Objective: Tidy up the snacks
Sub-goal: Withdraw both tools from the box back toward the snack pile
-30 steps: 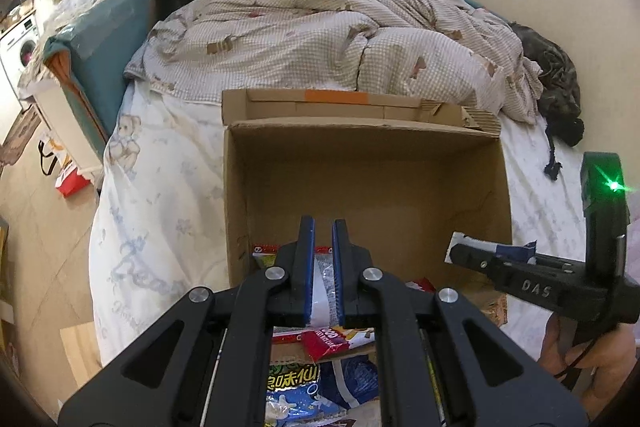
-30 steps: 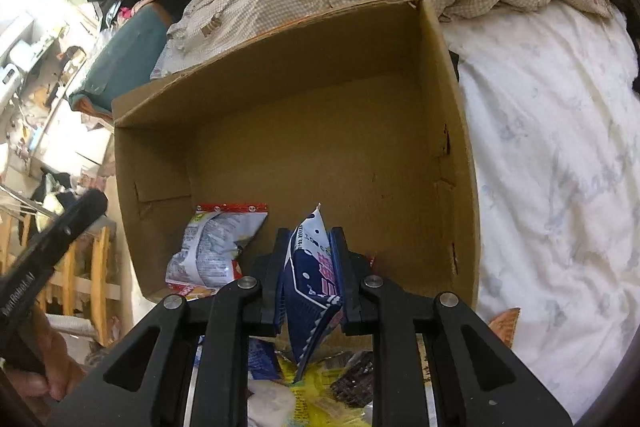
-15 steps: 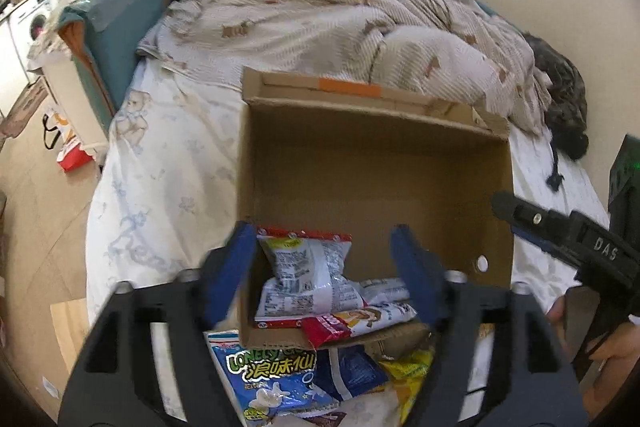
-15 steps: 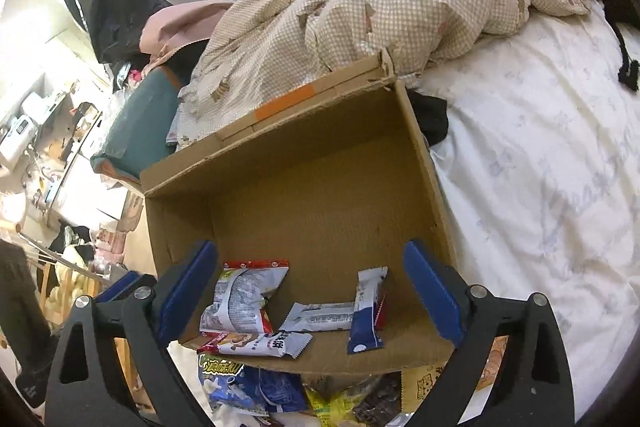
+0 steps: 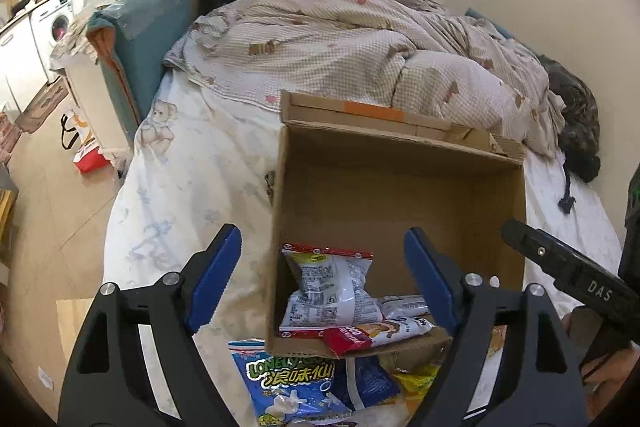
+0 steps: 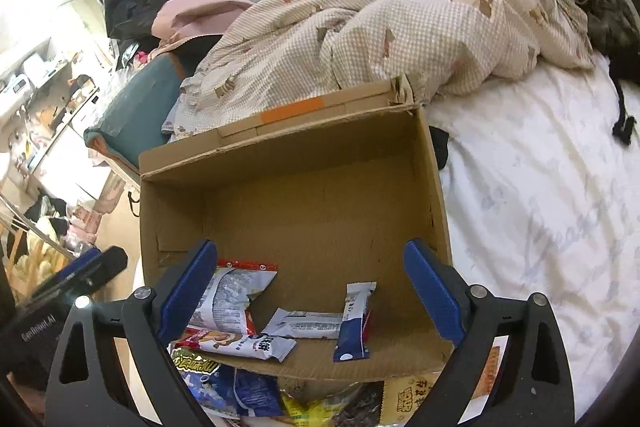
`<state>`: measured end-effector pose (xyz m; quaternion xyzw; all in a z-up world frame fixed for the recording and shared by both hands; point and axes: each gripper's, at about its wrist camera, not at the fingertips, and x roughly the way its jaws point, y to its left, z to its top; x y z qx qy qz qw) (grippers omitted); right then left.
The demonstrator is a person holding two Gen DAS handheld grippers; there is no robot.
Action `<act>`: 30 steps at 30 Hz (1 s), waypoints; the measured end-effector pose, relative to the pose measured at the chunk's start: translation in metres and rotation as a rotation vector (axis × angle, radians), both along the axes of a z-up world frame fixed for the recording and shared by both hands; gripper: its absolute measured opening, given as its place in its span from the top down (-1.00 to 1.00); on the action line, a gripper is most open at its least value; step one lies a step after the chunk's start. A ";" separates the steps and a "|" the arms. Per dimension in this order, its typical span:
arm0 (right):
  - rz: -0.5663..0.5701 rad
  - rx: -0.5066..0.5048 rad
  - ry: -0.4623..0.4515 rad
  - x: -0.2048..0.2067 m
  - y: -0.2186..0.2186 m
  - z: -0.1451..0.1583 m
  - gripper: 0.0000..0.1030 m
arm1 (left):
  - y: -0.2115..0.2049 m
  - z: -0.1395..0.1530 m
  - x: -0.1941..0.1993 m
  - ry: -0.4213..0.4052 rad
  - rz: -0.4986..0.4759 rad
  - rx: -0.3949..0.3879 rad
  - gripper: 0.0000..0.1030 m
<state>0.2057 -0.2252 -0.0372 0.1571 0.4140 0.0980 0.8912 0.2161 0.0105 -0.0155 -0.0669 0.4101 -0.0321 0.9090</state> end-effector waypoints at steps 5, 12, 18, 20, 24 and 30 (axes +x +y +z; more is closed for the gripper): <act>-0.002 -0.019 -0.023 -0.009 0.002 0.007 -0.88 | 0.010 0.001 -0.007 0.010 0.028 0.004 -0.57; 0.005 -0.023 -0.068 -0.034 0.002 0.029 -0.88 | 0.012 0.003 -0.023 0.023 0.031 0.024 -0.76; 0.013 -0.039 -0.081 -0.065 0.002 0.035 -0.88 | 0.012 0.010 -0.051 -0.007 0.026 0.093 -0.76; 0.012 -0.031 -0.076 -0.078 0.001 0.035 -0.88 | 0.014 0.013 -0.060 -0.022 0.027 0.107 -0.77; 0.009 -0.027 -0.073 -0.100 0.000 0.036 -0.88 | 0.020 0.018 -0.076 -0.040 0.027 0.111 -0.77; -0.003 -0.011 -0.040 -0.125 0.000 0.030 -0.88 | 0.029 0.016 -0.100 -0.019 0.033 0.086 -0.77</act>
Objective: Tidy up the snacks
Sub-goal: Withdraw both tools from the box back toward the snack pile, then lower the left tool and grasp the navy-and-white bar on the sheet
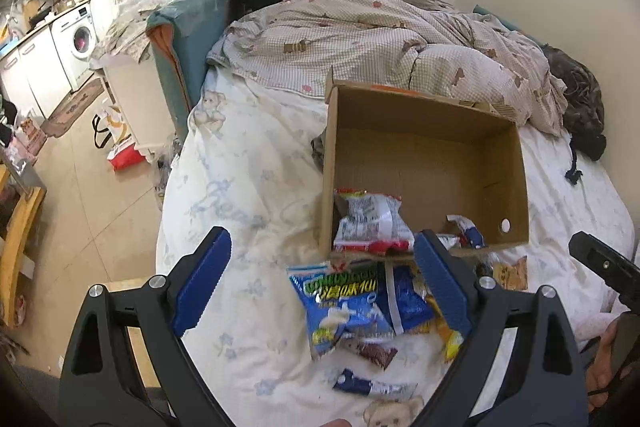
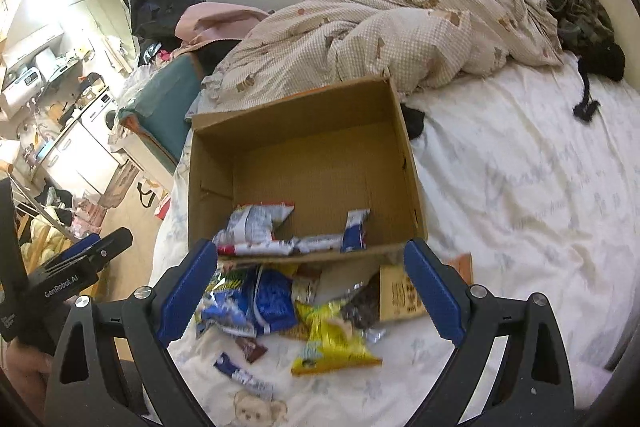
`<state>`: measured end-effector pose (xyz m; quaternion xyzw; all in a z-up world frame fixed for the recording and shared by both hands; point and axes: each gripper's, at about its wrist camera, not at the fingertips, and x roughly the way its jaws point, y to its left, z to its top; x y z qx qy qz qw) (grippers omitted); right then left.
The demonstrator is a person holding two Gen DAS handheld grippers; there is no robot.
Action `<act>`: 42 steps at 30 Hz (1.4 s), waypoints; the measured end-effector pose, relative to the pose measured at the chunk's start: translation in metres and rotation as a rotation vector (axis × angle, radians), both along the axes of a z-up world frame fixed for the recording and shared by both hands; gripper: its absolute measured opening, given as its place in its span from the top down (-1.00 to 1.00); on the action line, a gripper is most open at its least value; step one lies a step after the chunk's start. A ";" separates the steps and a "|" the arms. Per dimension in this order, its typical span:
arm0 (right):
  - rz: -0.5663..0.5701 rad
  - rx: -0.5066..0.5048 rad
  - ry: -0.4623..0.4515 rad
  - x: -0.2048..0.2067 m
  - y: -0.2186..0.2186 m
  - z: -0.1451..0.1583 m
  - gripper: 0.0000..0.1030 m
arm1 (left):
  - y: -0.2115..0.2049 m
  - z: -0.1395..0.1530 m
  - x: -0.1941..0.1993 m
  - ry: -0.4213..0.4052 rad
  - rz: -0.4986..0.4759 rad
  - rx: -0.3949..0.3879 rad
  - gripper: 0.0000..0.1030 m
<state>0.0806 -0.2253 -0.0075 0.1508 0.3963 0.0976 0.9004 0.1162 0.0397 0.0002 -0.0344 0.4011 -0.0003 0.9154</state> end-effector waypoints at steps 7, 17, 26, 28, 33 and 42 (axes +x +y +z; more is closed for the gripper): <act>-0.008 -0.006 0.016 -0.019 0.001 -0.004 -0.88 | 0.001 -0.002 -0.024 -0.004 -0.004 0.006 -0.77; 0.018 0.018 0.073 -0.031 -0.002 -0.019 -1.00 | -0.009 -0.026 -0.038 0.129 -0.069 -0.070 -0.93; -0.019 0.008 0.128 -0.037 -0.015 -0.030 -1.00 | -0.021 -0.054 -0.040 0.251 -0.081 -0.058 -0.93; -0.037 0.012 0.142 -0.036 -0.019 -0.032 -1.00 | -0.019 -0.065 -0.038 0.306 -0.075 -0.067 -0.93; -0.073 0.076 0.186 -0.032 -0.030 -0.040 -1.00 | -0.011 -0.093 -0.033 0.434 -0.036 -0.108 -0.93; -0.071 0.108 0.237 -0.021 -0.025 -0.050 -1.00 | -0.060 -0.136 -0.028 0.578 -0.170 -0.031 -0.93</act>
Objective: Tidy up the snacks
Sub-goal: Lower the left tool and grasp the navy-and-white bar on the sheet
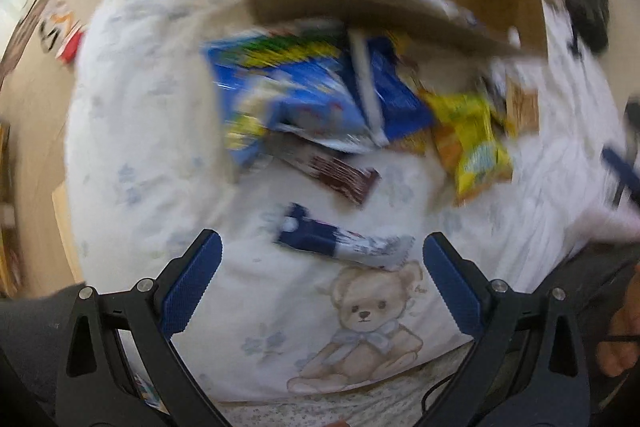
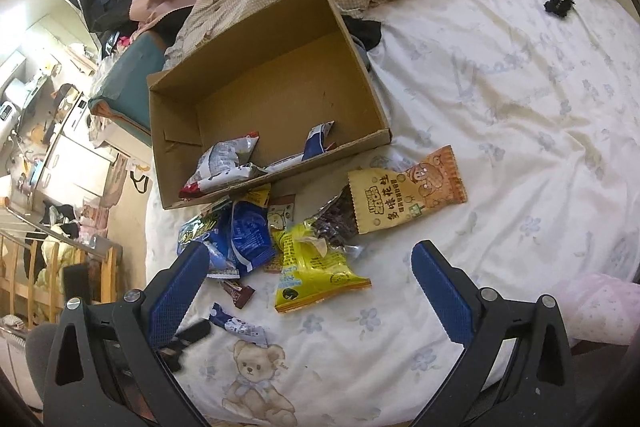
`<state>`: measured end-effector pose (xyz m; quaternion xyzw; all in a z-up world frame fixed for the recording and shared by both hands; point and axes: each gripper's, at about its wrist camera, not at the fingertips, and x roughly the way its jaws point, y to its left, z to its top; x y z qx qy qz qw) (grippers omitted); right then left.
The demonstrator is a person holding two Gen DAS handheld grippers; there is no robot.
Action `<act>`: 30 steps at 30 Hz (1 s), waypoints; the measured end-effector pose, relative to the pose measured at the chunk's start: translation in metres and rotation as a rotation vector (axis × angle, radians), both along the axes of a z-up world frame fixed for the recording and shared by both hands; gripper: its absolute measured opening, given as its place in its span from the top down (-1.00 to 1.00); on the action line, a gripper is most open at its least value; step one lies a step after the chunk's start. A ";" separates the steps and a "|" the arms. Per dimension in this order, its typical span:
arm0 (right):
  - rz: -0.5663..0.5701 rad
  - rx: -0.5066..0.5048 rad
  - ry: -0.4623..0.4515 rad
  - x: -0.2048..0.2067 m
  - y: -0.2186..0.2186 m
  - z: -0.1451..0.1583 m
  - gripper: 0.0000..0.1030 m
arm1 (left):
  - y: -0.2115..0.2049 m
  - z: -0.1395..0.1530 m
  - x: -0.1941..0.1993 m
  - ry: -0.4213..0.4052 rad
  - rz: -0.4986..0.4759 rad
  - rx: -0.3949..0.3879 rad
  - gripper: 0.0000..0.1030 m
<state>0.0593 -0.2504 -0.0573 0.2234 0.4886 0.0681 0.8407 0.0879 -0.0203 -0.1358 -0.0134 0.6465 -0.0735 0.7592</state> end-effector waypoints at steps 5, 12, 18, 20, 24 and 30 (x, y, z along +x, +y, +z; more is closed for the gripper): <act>0.010 -0.004 0.010 0.001 0.000 -0.003 -1.00 | -0.031 -0.027 -0.003 0.045 -0.151 0.088 -0.93; 0.006 0.029 0.037 0.004 -0.002 -0.009 -1.00 | -0.041 -0.063 0.002 0.109 -0.146 0.146 -0.94; 0.017 0.034 0.043 0.008 0.002 -0.010 -1.00 | -0.050 -0.065 -0.001 0.091 -0.148 0.142 -0.94; 0.019 0.034 0.045 0.008 0.002 -0.011 -1.00 | -0.045 -0.061 -0.001 0.091 -0.142 0.137 -0.84; 0.013 0.039 0.053 0.009 0.002 -0.012 -1.00 | -0.033 -0.053 -0.001 0.086 -0.121 0.112 -0.47; -0.005 0.043 0.062 0.010 -0.004 -0.014 -1.00 | -0.025 -0.032 -0.004 0.069 -0.118 0.076 -0.33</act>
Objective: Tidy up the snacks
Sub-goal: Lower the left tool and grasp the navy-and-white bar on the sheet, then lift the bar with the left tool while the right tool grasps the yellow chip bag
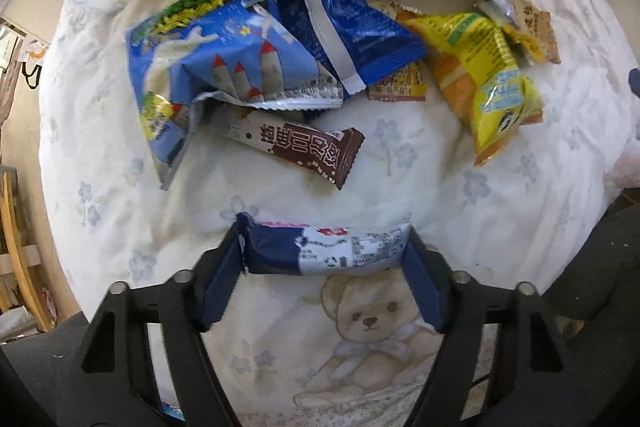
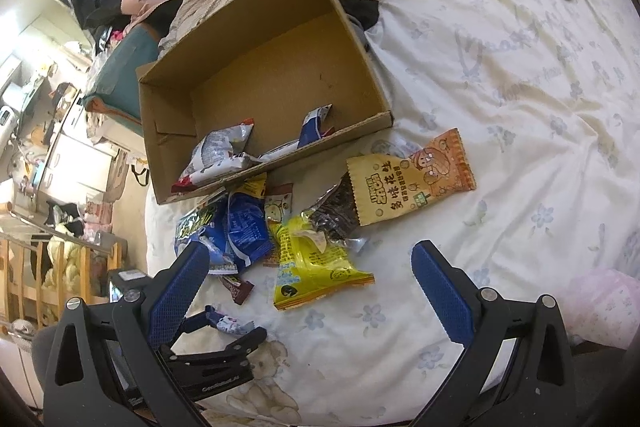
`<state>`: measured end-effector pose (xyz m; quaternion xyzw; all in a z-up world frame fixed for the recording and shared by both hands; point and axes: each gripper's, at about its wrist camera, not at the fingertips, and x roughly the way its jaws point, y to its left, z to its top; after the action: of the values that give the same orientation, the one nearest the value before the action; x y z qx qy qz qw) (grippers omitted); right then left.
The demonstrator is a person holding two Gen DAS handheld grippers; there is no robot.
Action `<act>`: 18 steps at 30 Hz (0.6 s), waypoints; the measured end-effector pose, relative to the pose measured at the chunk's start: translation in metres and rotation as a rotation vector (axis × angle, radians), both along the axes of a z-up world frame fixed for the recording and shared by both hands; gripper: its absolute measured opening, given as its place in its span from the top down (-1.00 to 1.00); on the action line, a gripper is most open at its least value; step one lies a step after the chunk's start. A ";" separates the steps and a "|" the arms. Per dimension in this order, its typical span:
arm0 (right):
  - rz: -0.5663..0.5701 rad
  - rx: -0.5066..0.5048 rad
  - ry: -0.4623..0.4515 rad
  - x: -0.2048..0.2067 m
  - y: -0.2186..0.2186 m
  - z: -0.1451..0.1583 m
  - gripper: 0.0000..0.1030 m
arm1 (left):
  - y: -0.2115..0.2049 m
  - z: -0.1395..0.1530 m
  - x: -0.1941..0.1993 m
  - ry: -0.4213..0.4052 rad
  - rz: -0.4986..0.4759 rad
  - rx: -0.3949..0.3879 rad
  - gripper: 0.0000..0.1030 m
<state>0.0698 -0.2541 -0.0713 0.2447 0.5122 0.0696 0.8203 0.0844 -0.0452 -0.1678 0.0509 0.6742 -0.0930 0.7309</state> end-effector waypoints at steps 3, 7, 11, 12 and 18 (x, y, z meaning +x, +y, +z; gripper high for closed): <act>-0.042 0.015 0.000 -0.001 -0.011 -0.001 -1.00 | 0.003 0.028 -0.004 -0.032 0.036 -0.043 -0.32; -0.112 0.053 0.034 0.000 -0.027 -0.010 -1.00 | 0.016 0.065 -0.010 -0.085 0.078 -0.128 -0.32; -0.104 0.052 0.130 0.010 -0.024 -0.030 -1.00 | 0.032 0.091 -0.008 -0.154 0.119 -0.128 -0.32; -0.075 0.031 0.158 0.013 -0.017 -0.036 -1.00 | 0.034 0.092 -0.005 -0.157 0.131 -0.133 -0.32; 0.092 -0.077 0.251 0.030 0.035 -0.065 -1.00 | 0.041 0.077 0.003 -0.165 0.171 -0.142 -0.32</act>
<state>0.1002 -0.2192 -0.1363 0.1962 0.6238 0.0566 0.7544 0.0870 -0.0045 -0.0912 -0.0509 0.6053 -0.0735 0.7909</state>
